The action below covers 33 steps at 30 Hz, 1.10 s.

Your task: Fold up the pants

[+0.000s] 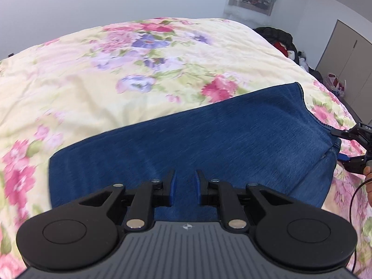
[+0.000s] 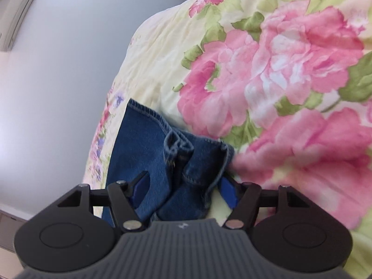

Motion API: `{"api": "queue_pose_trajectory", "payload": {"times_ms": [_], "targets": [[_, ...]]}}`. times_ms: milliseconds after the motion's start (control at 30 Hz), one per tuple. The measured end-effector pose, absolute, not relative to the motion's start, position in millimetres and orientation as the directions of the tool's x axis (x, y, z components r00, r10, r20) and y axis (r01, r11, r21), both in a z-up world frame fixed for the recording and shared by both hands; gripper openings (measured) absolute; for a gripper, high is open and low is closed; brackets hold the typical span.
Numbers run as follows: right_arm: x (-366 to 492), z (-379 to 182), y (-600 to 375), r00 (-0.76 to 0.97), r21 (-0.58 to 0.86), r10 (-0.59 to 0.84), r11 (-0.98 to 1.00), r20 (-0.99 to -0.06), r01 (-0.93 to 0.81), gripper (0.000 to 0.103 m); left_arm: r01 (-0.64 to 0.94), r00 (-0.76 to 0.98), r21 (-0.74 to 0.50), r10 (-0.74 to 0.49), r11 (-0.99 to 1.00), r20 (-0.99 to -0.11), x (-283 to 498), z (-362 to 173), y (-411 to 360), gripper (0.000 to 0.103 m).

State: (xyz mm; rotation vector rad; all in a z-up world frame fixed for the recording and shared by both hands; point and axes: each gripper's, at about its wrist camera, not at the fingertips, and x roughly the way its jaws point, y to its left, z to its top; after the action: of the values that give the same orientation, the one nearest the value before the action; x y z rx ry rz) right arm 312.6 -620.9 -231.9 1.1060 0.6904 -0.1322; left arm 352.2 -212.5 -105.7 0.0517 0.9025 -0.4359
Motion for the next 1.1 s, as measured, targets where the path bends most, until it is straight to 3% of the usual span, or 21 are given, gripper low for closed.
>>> {"api": "queue_pose_trajectory", "payload": {"times_ms": [67,100,133,233,333,667,1033,1100], "targets": [[319.0,-239.6,-624.2,0.793,0.784,0.224,0.442,-0.567,0.436,0.054,0.407,0.536,-0.131,-0.352,0.904,-0.767,364.9,-110.0,-227.9,0.018],[320.7,-241.7,-625.5,0.793,0.783,0.218,0.438,-0.569,0.442,0.043,0.417,0.537,-0.125,-0.355,0.900,-0.765,372.3,-112.3,-236.9,0.018],[321.7,-242.2,-625.8,0.795,0.783,0.219,0.443,-0.567,0.436,0.038,0.423,0.539,-0.122,-0.357,0.898,-0.763,379.6,-115.0,-244.5,0.018],[319.3,-234.1,-624.8,0.802,0.759,0.214,0.522,-0.557,0.388,0.026,0.438,0.538,-0.115,-0.362,0.892,-0.761,404.3,-123.1,-265.2,0.018],[316.6,-226.3,-624.8,0.814,0.751,0.221,0.566,-0.537,0.341,0.021,0.434,0.535,-0.101,-0.346,0.895,-0.771,427.5,-134.0,-282.6,0.018],[328.5,-202.2,-622.6,0.815,0.716,0.240,0.642,-0.527,0.274,0.016,0.387,0.578,-0.040,-0.276,0.921,-0.768,447.3,-153.7,-304.9,0.019],[323.0,-163.3,-605.8,0.822,0.663,0.211,0.708,-0.528,0.244,0.015,0.521,0.484,-0.115,-0.403,0.846,-0.777,337.1,-136.6,-305.0,0.019],[322.2,-153.5,-599.8,0.826,0.646,0.204,0.727,-0.526,0.232,0.015,0.543,0.491,-0.091,-0.404,0.835,-0.772,317.3,-138.1,-309.8,0.014]]}}
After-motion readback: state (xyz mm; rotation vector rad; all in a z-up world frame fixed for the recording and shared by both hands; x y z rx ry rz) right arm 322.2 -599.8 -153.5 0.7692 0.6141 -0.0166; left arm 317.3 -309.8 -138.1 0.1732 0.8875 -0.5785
